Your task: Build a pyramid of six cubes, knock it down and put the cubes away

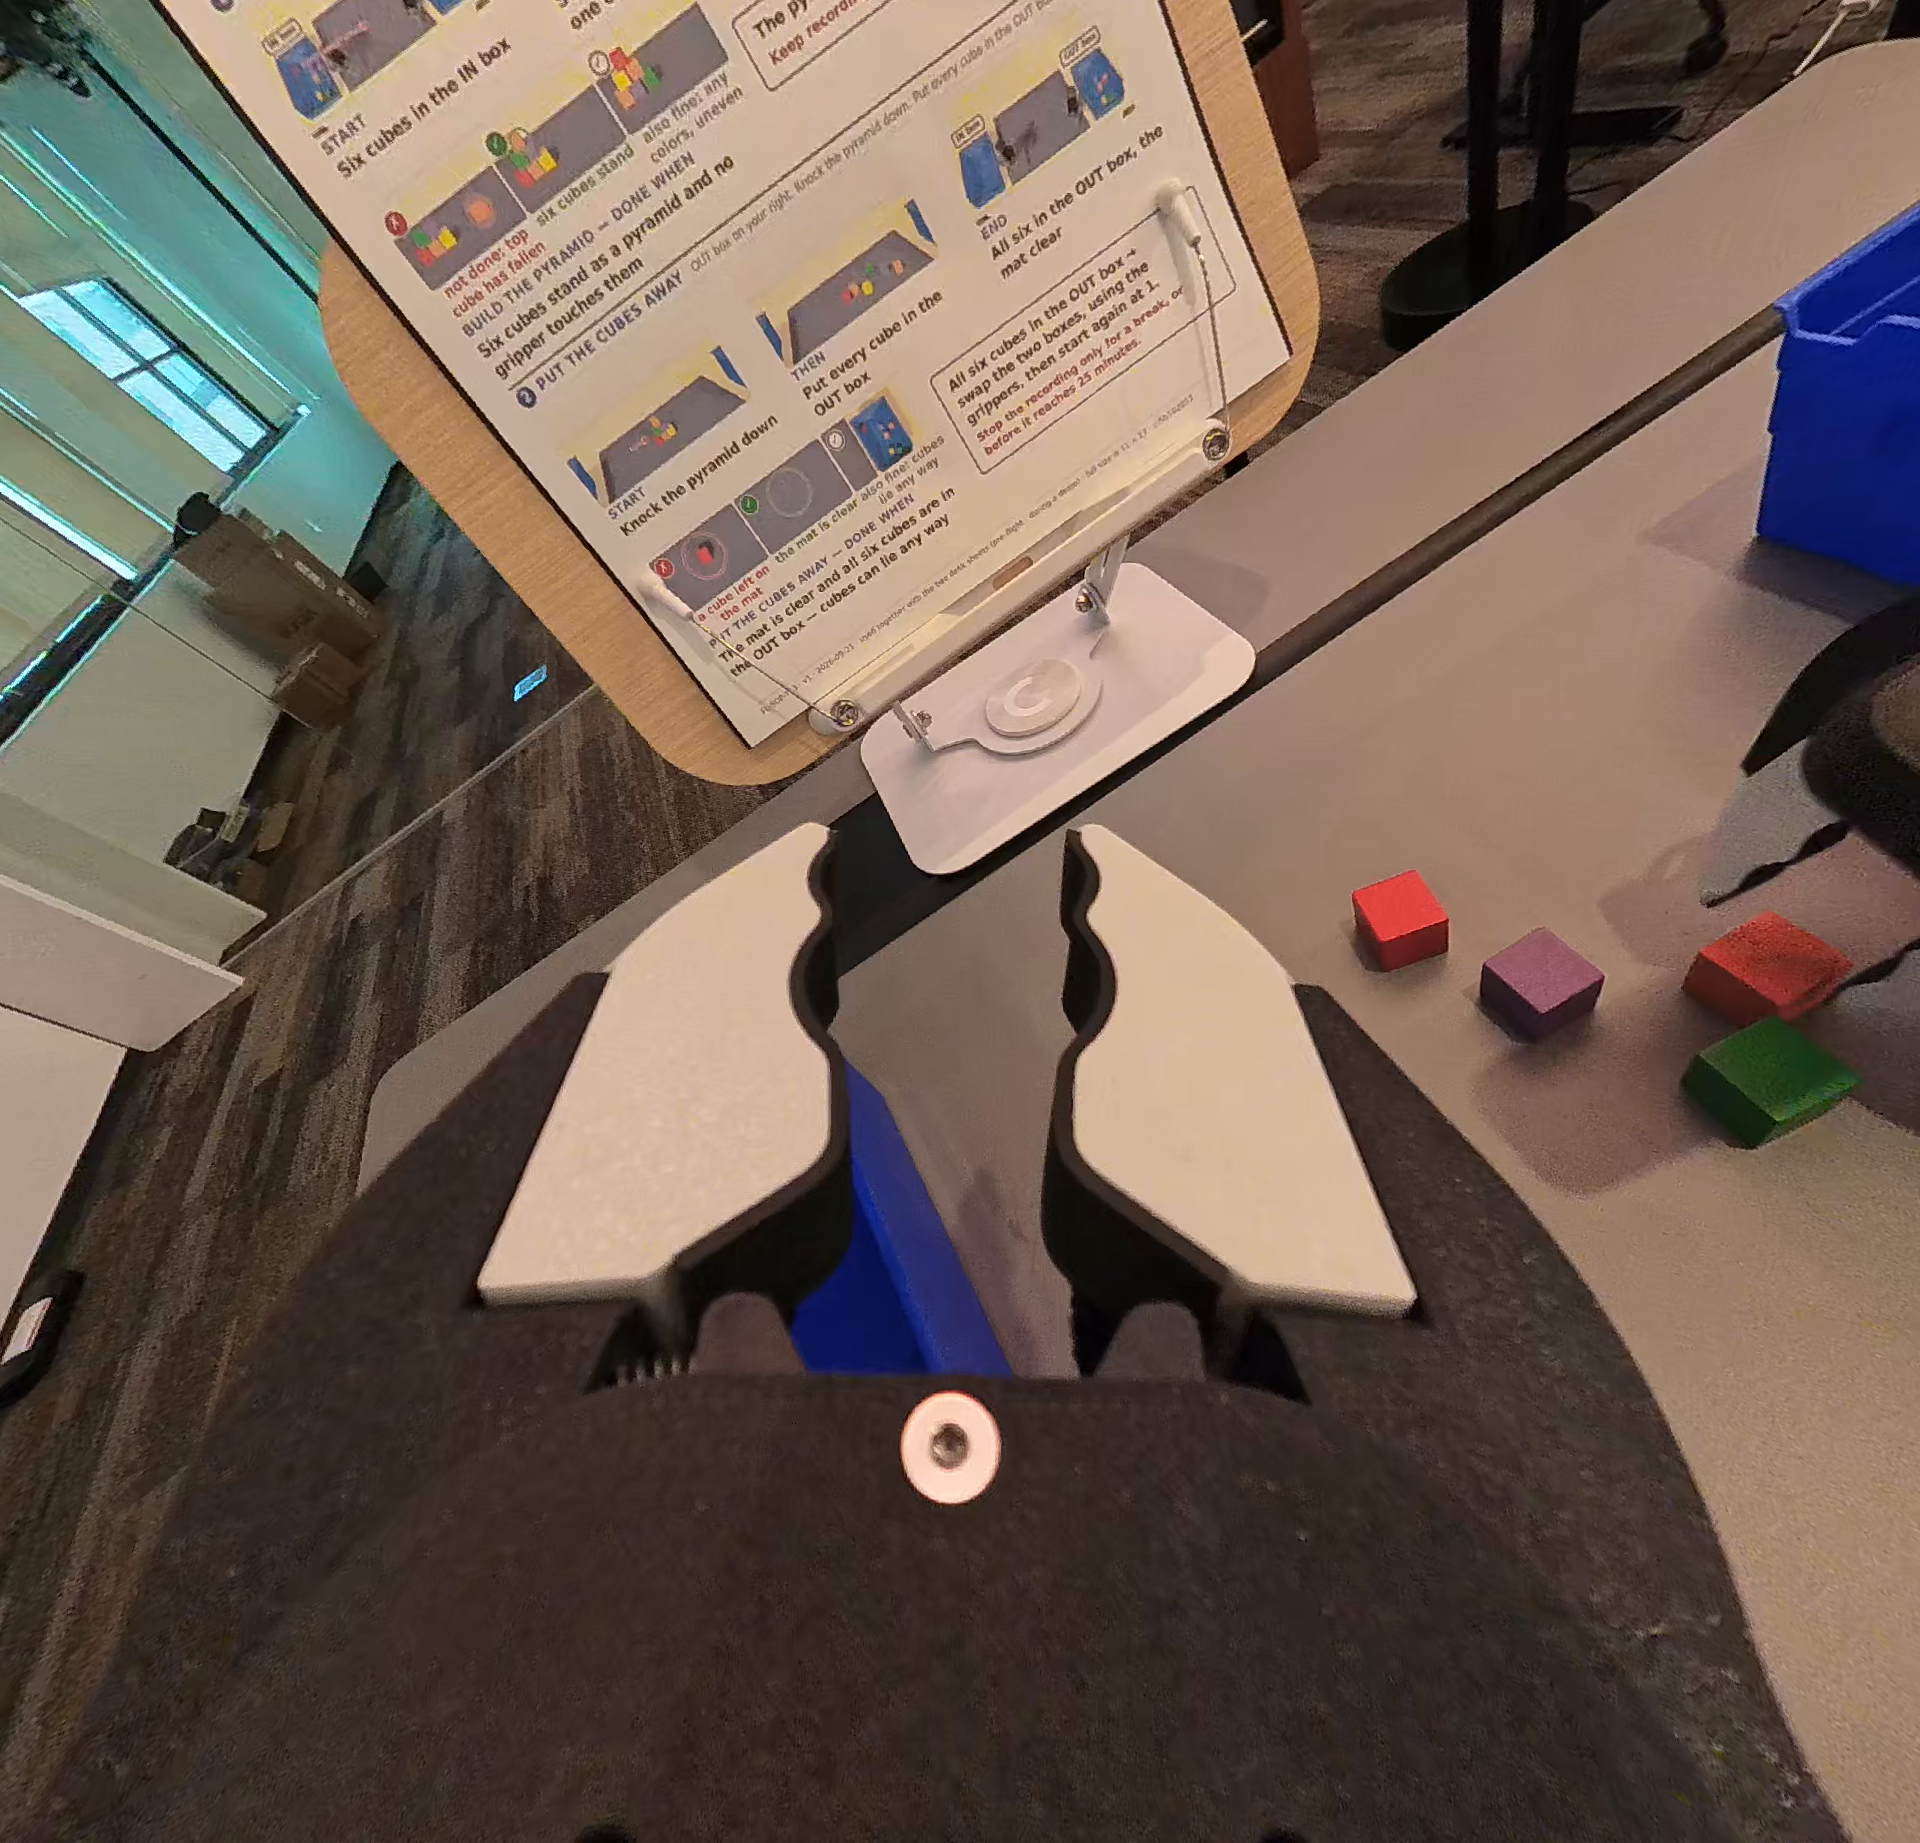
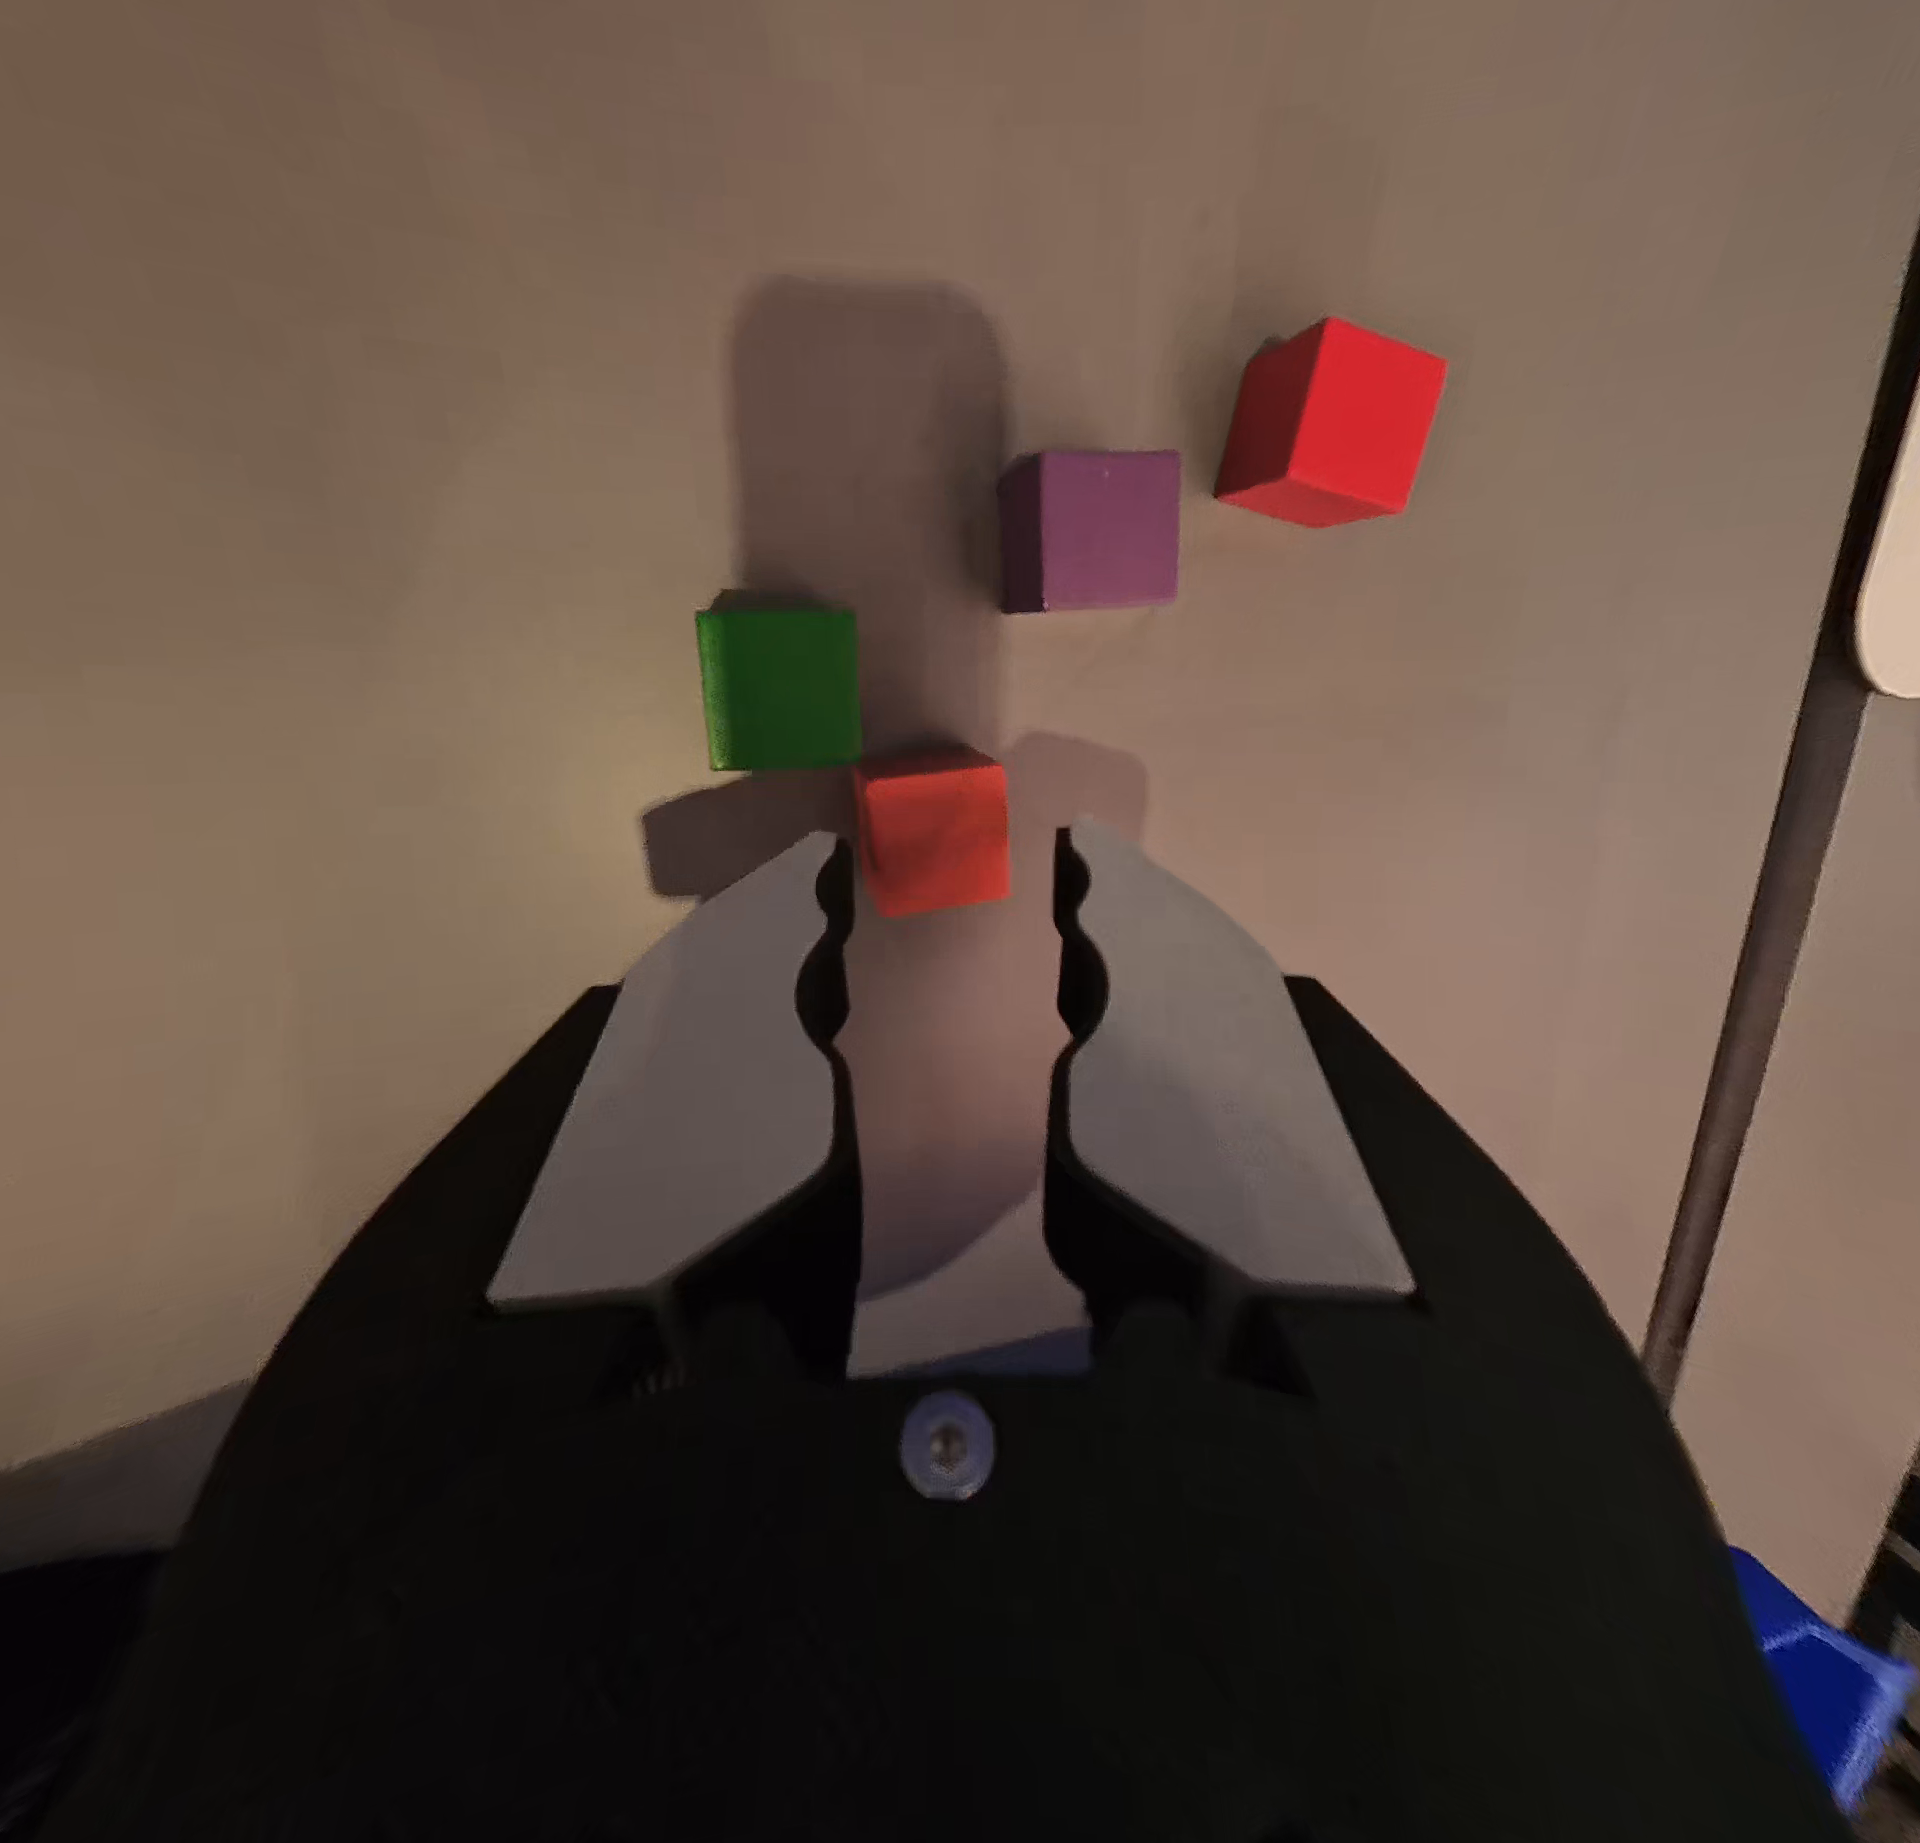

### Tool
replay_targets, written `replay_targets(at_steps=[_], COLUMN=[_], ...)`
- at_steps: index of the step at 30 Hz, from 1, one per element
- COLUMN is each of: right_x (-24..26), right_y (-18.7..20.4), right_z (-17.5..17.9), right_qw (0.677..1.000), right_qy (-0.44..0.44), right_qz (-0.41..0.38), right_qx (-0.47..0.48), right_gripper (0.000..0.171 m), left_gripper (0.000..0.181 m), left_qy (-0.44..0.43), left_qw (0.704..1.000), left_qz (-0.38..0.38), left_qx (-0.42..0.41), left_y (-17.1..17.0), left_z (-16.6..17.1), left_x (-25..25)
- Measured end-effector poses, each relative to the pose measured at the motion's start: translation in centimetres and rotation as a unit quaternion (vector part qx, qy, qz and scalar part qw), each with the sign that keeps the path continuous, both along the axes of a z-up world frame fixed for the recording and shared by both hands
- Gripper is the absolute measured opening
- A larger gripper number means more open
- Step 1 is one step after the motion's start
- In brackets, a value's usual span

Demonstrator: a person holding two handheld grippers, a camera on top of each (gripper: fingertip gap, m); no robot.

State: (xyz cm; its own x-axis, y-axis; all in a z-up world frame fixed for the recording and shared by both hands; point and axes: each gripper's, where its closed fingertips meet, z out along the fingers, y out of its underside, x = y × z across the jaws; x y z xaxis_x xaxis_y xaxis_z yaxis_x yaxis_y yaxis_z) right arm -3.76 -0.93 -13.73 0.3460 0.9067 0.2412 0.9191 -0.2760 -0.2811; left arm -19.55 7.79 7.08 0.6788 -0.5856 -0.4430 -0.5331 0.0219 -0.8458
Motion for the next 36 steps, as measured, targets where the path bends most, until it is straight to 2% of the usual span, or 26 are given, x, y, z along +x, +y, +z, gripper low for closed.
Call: replay_targets(at_steps=[4,5,7,9,12,14,16,19,23,25,32,36], right_x=[0.0,0.0,-0.7,-0.7,1.5,6.0,12.4,20.1,22.7,22.7,21.9,22.3], right_y=[-0.2,-0.1,-0.1,0.1,-0.2,-0.8,-1.3,-1.9,-1.4,-1.5,-0.9,-0.4], right_z=[-1.3,-1.4,0.1,4.0,13.9,18.8,20.5,16.7,7.1,3.6,-0.4,-1.0], right_qw=[1.0,0.999,0.999,0.997,0.974,0.943,0.914,0.898,0.922,0.931,0.934,0.928], right_qy=[-0.021,-0.033,-0.018,0.011,0.111,0.151,0.139,0.118,0.105,0.082,0.068,0.067], right_qz=[0.004,0.012,0.033,0.023,-0.033,-0.112,-0.218,-0.344,-0.361,-0.354,-0.349,-0.365], right_qx=[-0.015,-0.009,0.018,0.067,0.196,0.273,0.312,0.246,0.093,0.034,-0.028,-0.026], right_gripper=[0.039,0.031,0.029,0.029,0.028,0.028,0.028,0.028,0.028,0.029,0.03,0.033], left_gripper=[0.04,0.04,0.04,0.04,0.04,0.04,0.04,0.04,0.04,0.04,0.04,0.04], left_qy=[0.009,0.014,0.025,0.03,0.025,0.021,0.023,0.028,0.037,0.043,0.051,0.058], left_qw=[1.0,1.0,1.0,1.0,1.0,1.0,1.0,1.0,0.999,0.999,0.999,0.998], left_qz=[-0.002,-0.003,-0.001,0.006,0.005,0.003,0.003,0.001,-0.002,-0.002,0.0,-0.001], left_qx=[-0.001,-0.001,0.0,0.006,0.011,0.011,0.009,0.005,0.002,0.0,-0.005,-0.006], left_y=[0.0,0.0,0.1,0.2,0.0,-0.1,-0.1,-0.2,-0.3,-0.2,0.0,-0.1], left_z=[-0.3,-0.5,-0.7,-0.7,-0.3,-0.1,-0.2,-0.5,-1.0,-1.2,-1.8,-2.1], left_x=[0.3,0.3,0.3,0.1,0.1,0.1,0.1,0.3,0.6,0.7,0.8,1.0])
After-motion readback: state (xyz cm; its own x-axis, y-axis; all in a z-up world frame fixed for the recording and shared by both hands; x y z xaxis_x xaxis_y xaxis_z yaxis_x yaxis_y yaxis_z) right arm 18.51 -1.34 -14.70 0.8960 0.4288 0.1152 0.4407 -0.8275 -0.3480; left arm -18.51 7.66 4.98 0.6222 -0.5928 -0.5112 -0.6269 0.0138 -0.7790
